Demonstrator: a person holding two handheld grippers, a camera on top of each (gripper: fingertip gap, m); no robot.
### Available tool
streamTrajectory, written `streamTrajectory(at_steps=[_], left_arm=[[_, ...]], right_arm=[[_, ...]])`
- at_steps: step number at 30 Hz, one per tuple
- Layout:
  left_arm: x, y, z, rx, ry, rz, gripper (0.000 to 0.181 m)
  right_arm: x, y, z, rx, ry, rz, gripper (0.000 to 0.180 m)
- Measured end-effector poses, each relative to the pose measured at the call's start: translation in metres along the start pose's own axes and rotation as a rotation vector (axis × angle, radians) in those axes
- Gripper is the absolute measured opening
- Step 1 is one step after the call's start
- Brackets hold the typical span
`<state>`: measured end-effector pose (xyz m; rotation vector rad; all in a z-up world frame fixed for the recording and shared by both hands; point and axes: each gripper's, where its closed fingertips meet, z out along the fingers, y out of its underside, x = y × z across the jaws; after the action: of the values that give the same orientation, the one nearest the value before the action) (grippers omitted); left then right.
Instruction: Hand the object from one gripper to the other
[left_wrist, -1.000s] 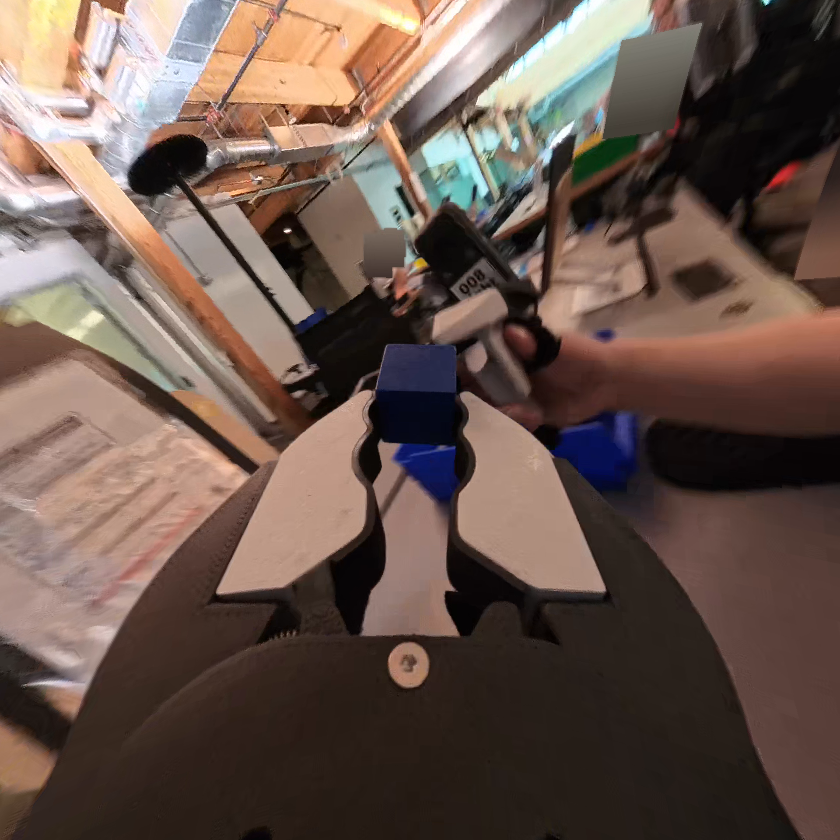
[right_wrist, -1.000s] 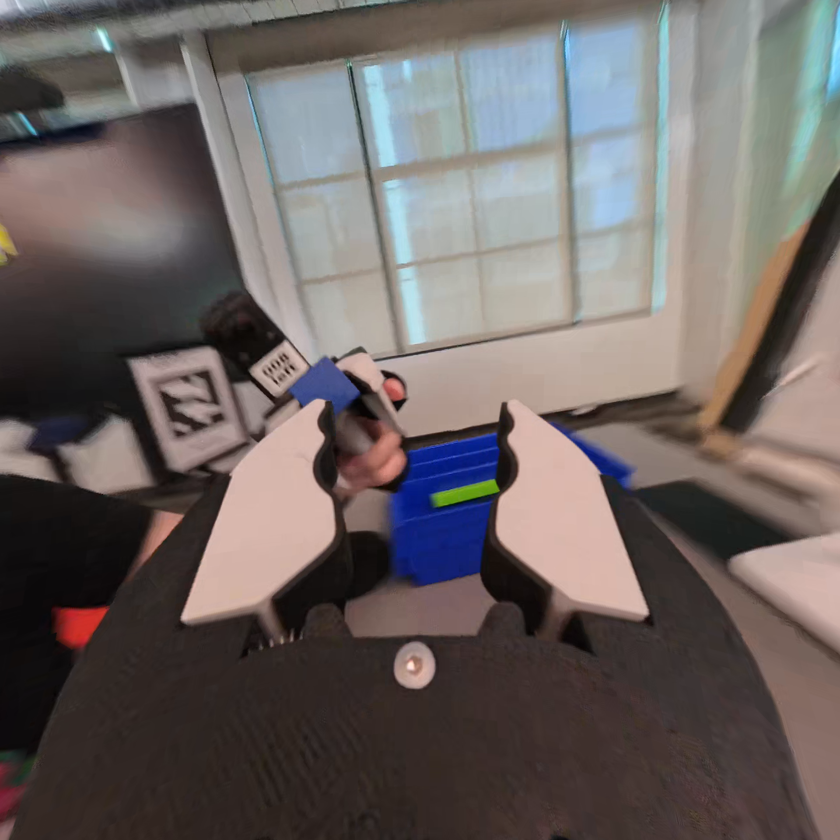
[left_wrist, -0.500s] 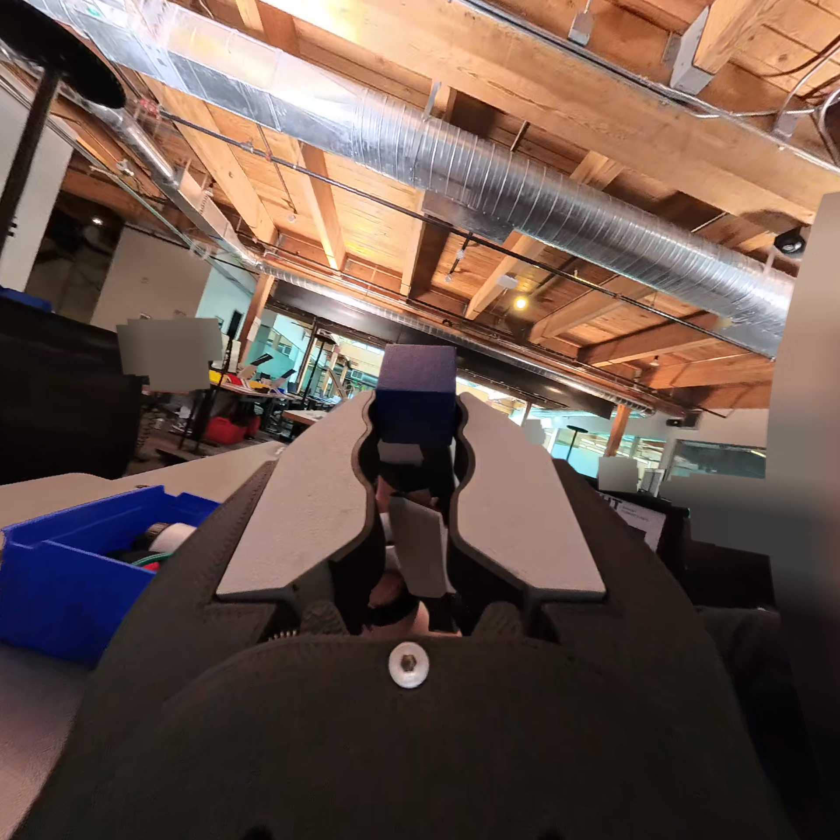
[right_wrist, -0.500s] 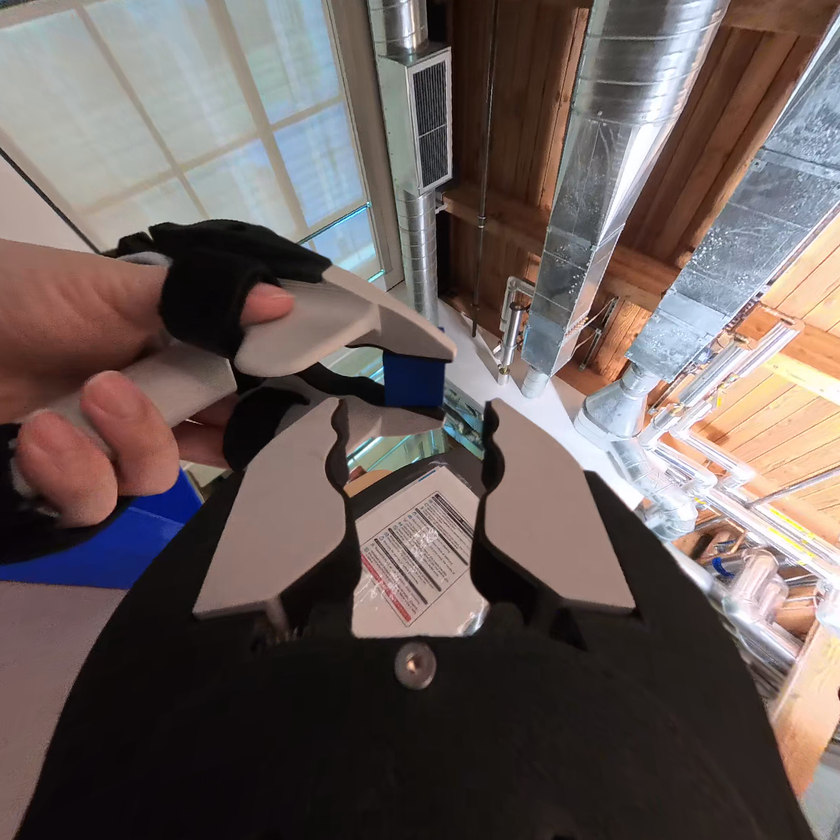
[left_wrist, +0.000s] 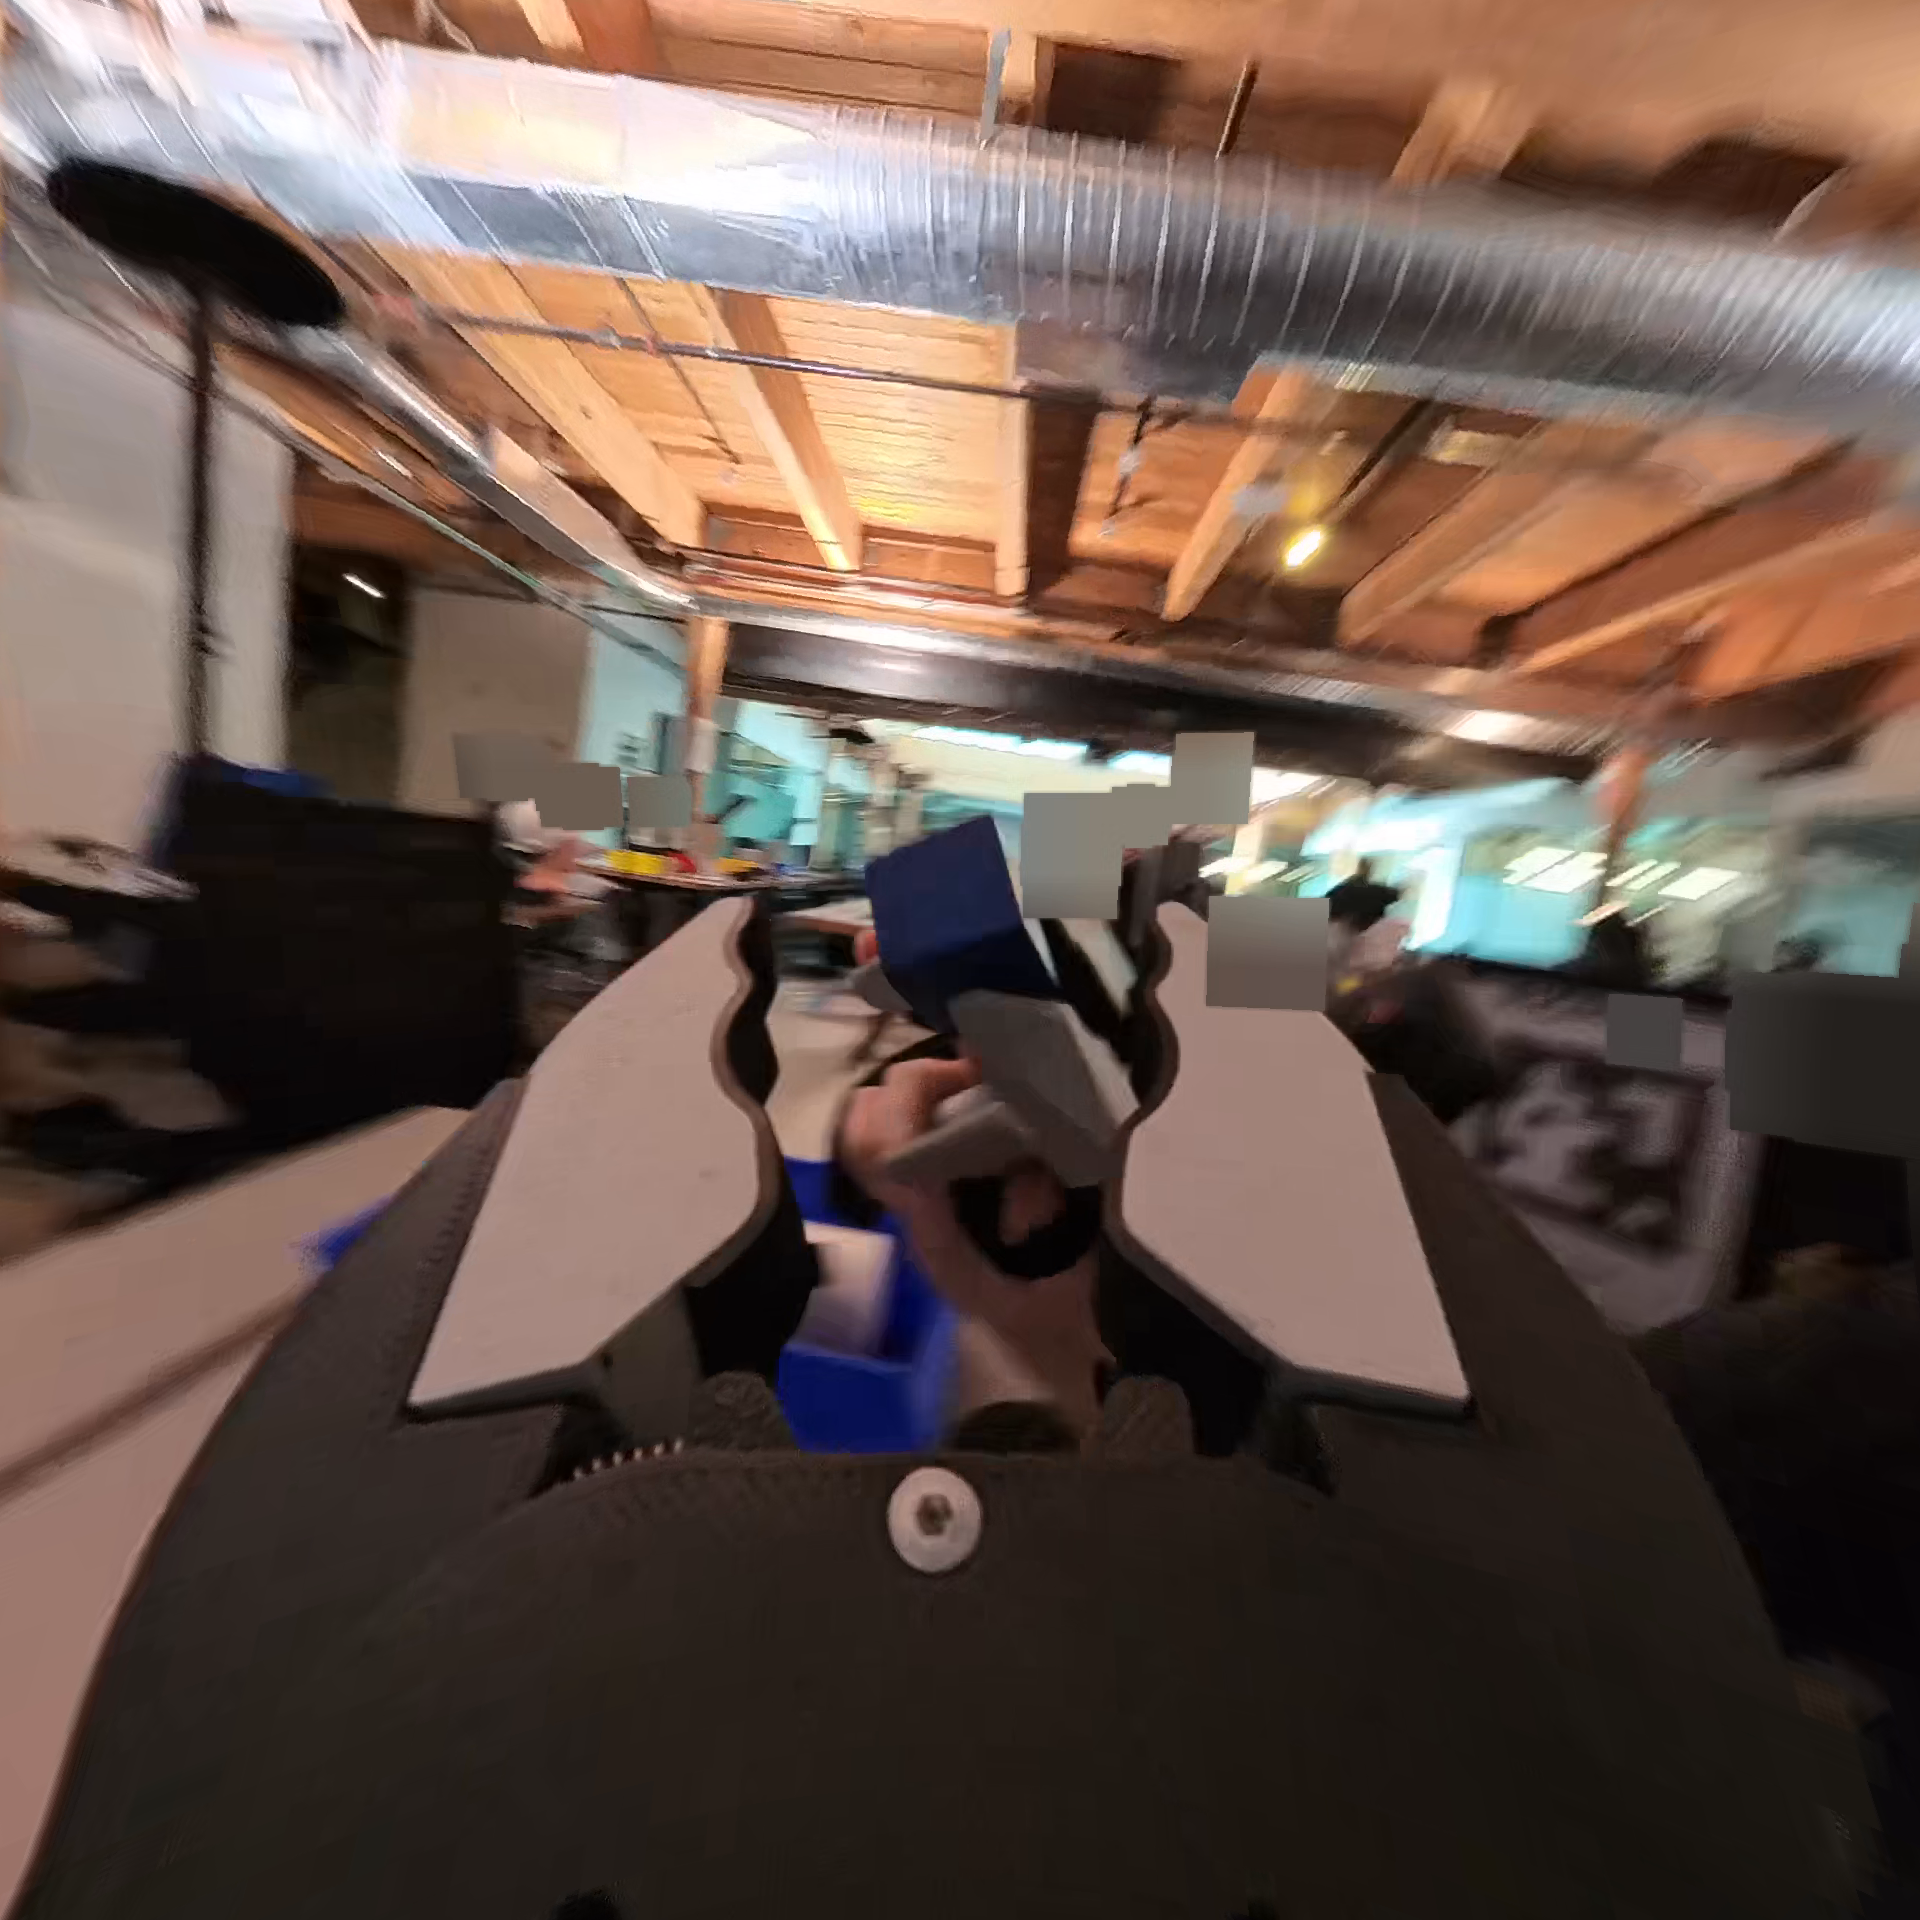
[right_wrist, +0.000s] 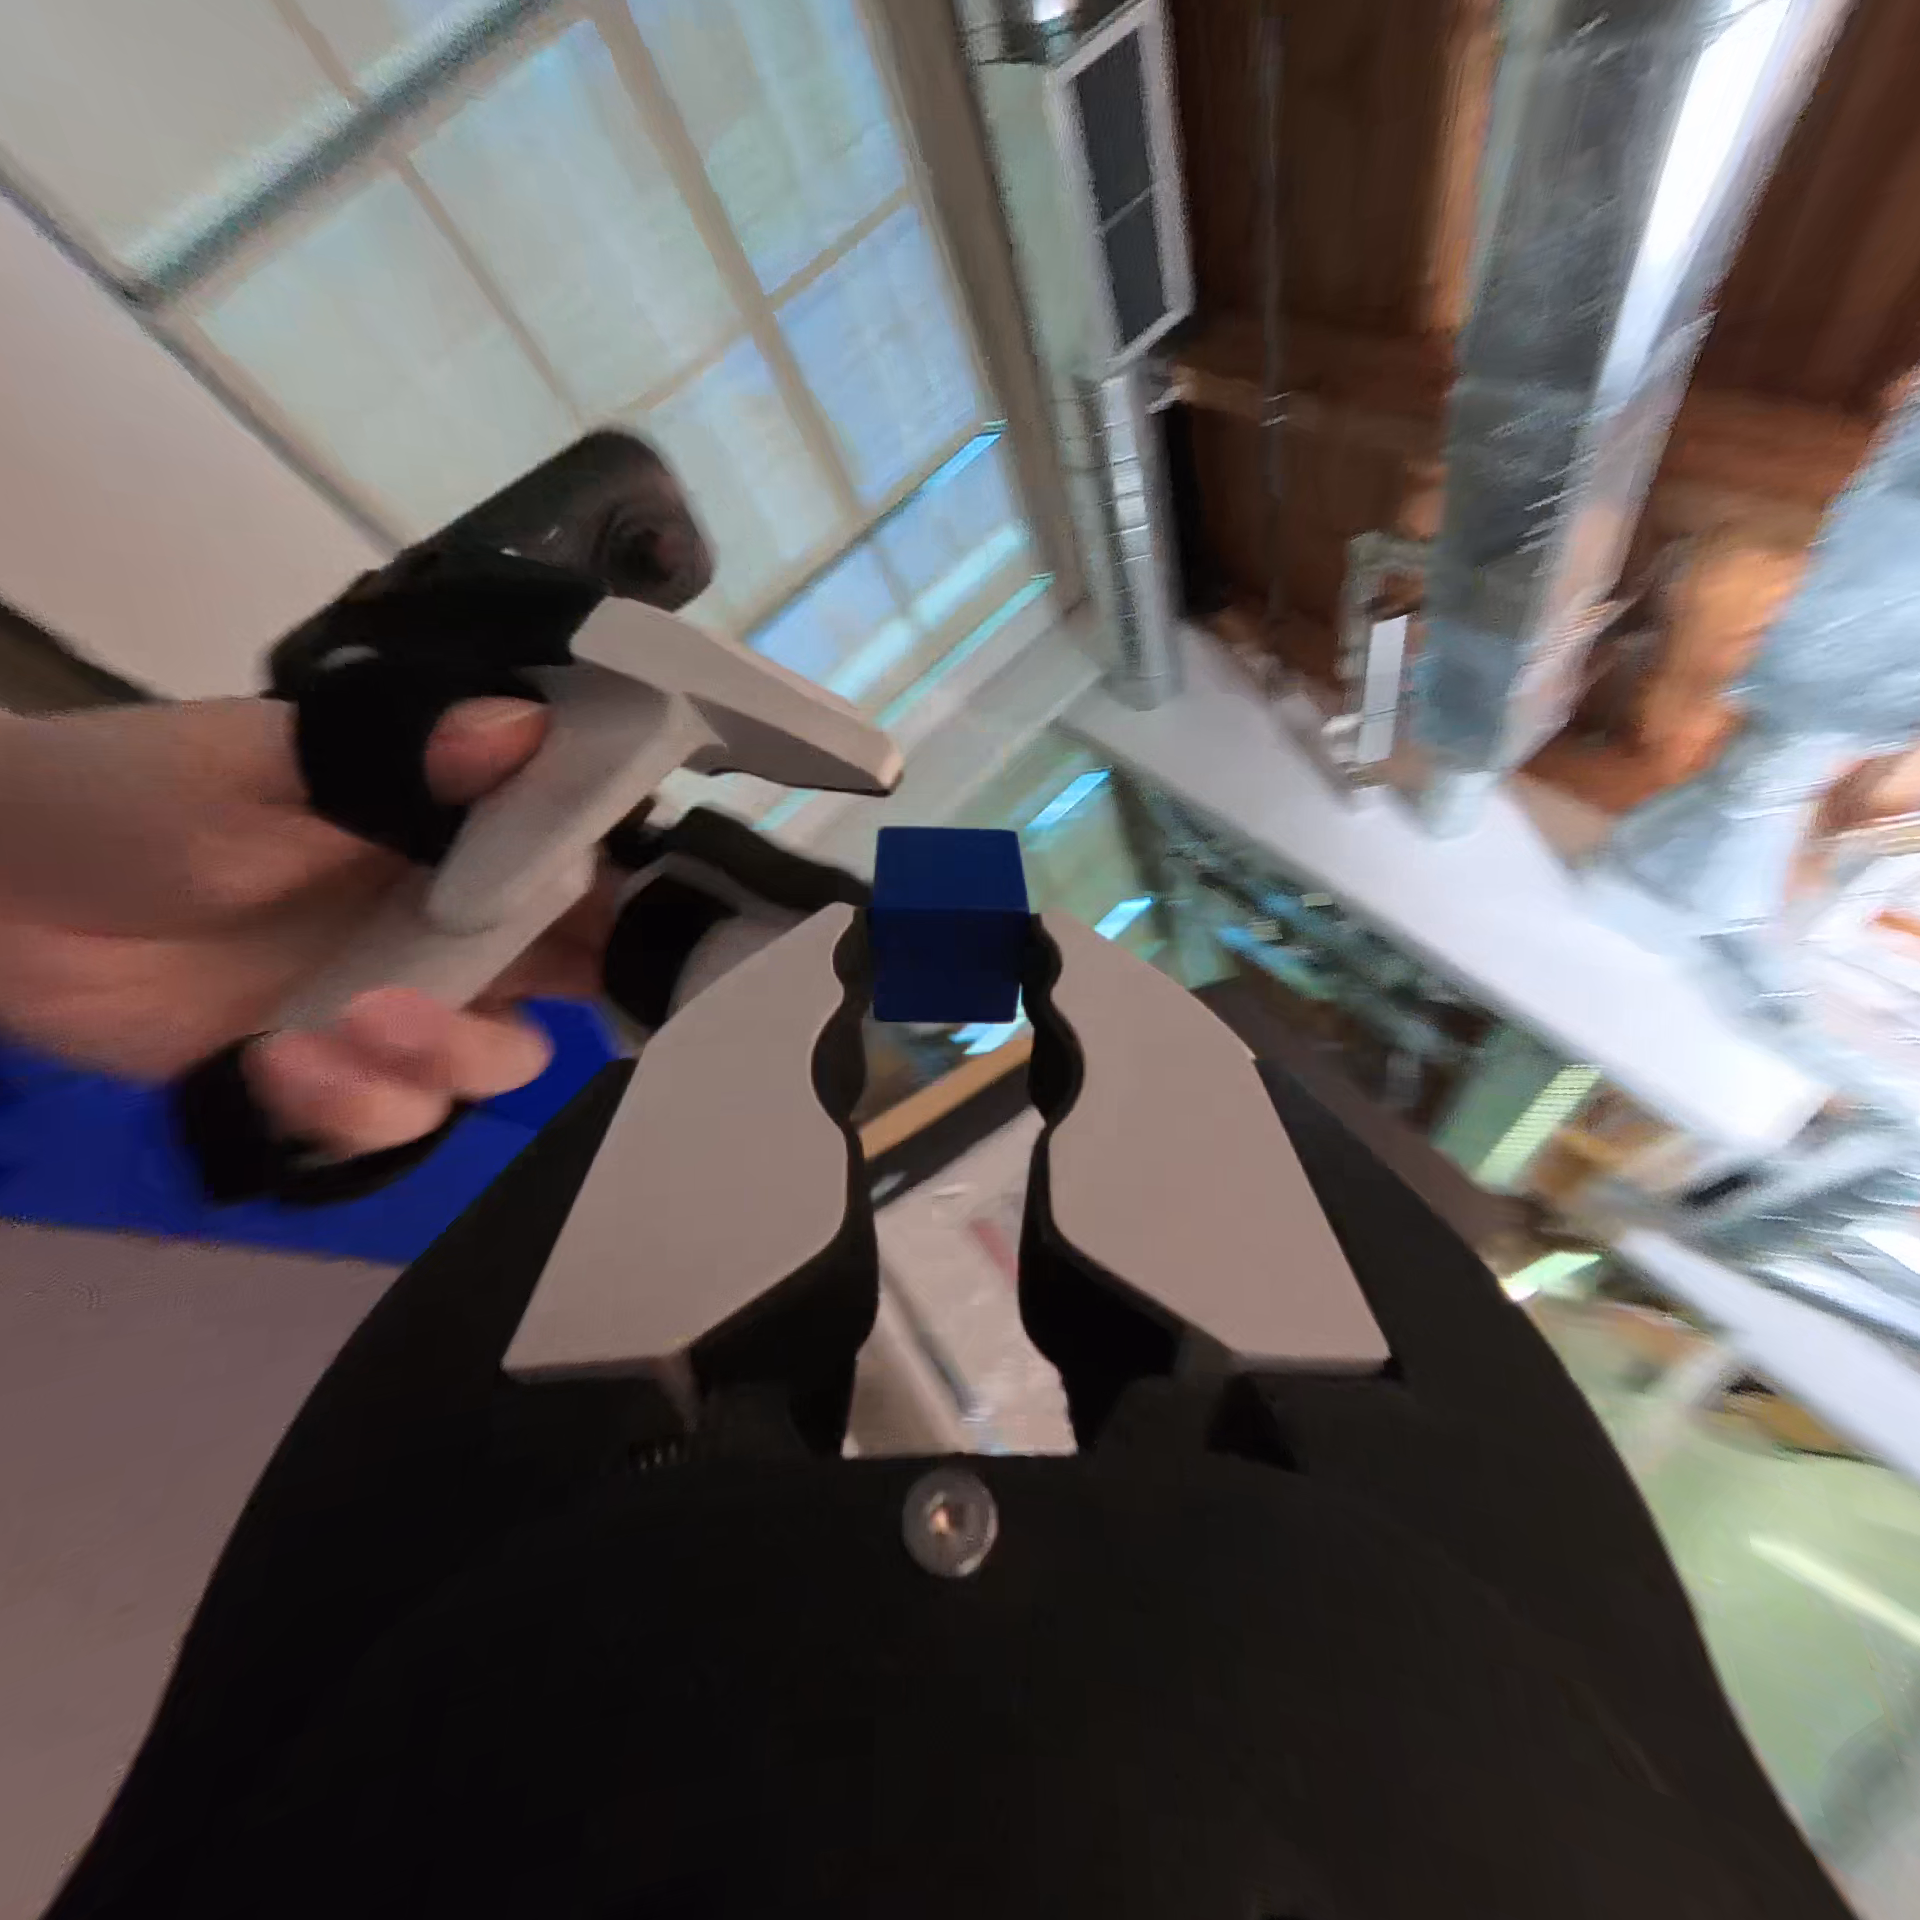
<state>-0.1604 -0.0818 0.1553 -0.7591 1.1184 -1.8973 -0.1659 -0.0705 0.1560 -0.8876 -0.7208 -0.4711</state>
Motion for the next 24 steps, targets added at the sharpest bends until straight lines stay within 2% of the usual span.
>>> streamTrajectory(at_steps=[3, 5, 8, 11, 14, 19, 20, 22, 23, 24], left_arm=[[-0.002, -0.005, -0.011, -0.126, -0.057, 0.474, 0.075], [0.000, 0.002, -0.019, -0.245, -0.079, 0.833, 0.075], [-0.003, 0.013, -0.025, -0.363, -0.160, 1.215, 0.065], [-0.006, 0.031, -0.020, -0.445, -0.174, 1.311, 0.065], [-0.011, 0.039, -0.015, -0.465, -0.219, 1.433, 0.071], [-0.012, 0.054, -0.014, -0.517, -0.188, 1.477, 0.056], [-0.011, 0.055, -0.014, -0.511, -0.182, 1.480, 0.052], [-0.009, 0.059, -0.015, -0.513, -0.156, 1.508, 0.031], [-0.012, 0.057, -0.015, -0.513, -0.184, 1.539, 0.029], [-0.019, 0.052, -0.015, -0.520, -0.248, 1.582, 0.029]], right_arm=[[-0.010, 0.019, -0.002, -0.143, -0.271, 0.240, 0.028], [-0.011, 0.023, -0.006, -0.205, -0.395, 0.485, 0.028], [-0.010, 0.017, -0.014, -0.220, -0.563, 0.882, 0.028], [-0.011, 0.016, -0.017, -0.259, -0.657, 1.190, 0.028], [-0.020, 0.014, -0.020, -0.291, -0.755, 1.355, 0.028], [-0.046, 0.019, -0.026, -0.403, -0.861, 1.342, 0.028], [-0.050, 0.021, -0.026, -0.430, -0.862, 1.326, 0.028], [-0.055, 0.022, -0.027, -0.440, -0.866, 1.289, 0.029], [-0.054, 0.025, -0.026, -0.454, -0.842, 1.267, 0.029], [-0.051, 0.032, -0.023, -0.480, -0.787, 1.224, 0.040]])
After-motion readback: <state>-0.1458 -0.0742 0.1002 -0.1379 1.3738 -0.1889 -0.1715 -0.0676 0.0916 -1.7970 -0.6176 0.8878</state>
